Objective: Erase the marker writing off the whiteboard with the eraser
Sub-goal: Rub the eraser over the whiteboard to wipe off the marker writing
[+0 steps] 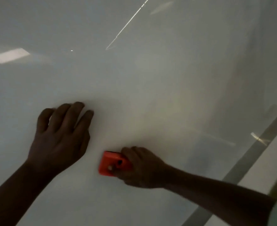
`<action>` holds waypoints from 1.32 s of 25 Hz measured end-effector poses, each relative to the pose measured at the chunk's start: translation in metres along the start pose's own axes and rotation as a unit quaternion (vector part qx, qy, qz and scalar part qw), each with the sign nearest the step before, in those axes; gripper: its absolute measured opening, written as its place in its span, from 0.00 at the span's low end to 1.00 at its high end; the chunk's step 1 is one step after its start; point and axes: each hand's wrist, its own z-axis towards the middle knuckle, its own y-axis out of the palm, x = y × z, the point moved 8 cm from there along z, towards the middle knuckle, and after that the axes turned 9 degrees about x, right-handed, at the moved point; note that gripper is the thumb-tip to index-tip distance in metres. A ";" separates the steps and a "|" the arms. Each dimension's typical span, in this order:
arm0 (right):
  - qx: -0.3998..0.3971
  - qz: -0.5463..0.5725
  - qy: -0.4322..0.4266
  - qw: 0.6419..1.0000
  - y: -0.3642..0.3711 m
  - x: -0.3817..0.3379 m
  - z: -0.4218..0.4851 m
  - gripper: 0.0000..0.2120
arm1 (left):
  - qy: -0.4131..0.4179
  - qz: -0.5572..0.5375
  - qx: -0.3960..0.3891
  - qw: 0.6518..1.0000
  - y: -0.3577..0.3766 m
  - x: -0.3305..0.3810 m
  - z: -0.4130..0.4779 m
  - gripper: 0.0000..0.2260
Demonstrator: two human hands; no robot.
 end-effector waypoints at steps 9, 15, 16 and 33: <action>0.282 -0.186 0.560 0.757 -0.110 0.251 -0.083 0.28 | -0.001 0.006 -0.008 1.000 0.022 0.027 -0.002 0.18; 0.027 -0.081 0.385 0.919 -0.010 0.079 -0.179 0.24 | 0.133 -0.060 -0.069 0.987 0.078 0.181 0.018 0.17; 0.014 -0.093 0.379 0.921 -0.016 0.097 -0.195 0.23 | 0.145 -0.062 -0.073 0.985 0.083 0.193 0.018 0.17; 0.237 -0.099 0.778 0.574 -0.026 0.142 -0.360 0.21 | 0.217 -0.035 -0.092 0.971 0.104 0.269 -0.006 0.23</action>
